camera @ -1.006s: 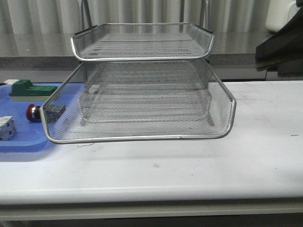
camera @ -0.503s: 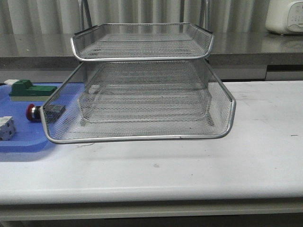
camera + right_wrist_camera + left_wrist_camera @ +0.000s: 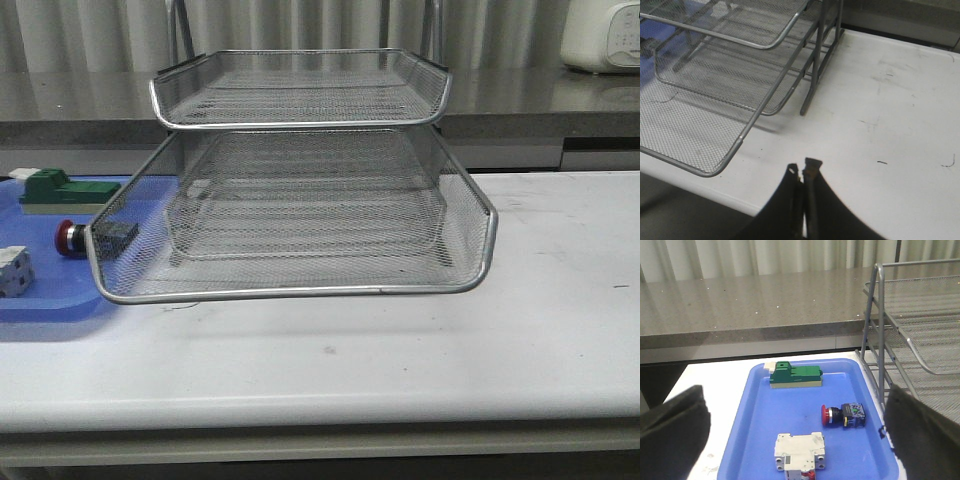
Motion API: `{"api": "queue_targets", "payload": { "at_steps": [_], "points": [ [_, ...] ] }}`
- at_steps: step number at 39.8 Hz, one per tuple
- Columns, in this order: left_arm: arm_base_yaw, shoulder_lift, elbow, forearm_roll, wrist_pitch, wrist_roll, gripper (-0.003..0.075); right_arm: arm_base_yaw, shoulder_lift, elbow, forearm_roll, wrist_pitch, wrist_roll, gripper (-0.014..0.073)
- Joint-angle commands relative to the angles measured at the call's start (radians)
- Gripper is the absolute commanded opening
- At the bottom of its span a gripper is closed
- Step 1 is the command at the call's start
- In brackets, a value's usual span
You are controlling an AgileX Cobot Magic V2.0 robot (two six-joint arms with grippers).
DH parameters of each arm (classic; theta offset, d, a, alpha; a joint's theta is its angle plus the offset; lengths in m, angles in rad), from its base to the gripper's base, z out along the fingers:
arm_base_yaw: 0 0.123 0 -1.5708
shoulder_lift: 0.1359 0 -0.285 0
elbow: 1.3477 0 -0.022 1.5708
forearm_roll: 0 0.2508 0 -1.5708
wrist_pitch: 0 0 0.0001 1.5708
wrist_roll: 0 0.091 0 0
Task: Place button on rack with both arms
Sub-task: 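Release the tray and withdraw the right gripper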
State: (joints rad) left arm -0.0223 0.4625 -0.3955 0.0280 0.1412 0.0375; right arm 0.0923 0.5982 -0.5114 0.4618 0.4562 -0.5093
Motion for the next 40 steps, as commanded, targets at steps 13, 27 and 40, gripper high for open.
{"api": "queue_targets", "payload": {
  "at_steps": [13,27,40],
  "points": [
    [0.003,0.011,-0.036,-0.008,-0.080,-0.012,0.0671,0.001,-0.395,0.150,0.054,-0.110,0.004,-0.0060],
    [0.003,0.011,-0.036,-0.008,-0.080,-0.012,0.0671,0.001,-0.414,0.150,0.055,-0.096,0.004,-0.0060],
    [0.003,0.027,-0.040,-0.028,-0.058,-0.012,0.0671,0.001,-0.414,0.150,0.055,-0.096,0.004,-0.0060]
  ]
}}
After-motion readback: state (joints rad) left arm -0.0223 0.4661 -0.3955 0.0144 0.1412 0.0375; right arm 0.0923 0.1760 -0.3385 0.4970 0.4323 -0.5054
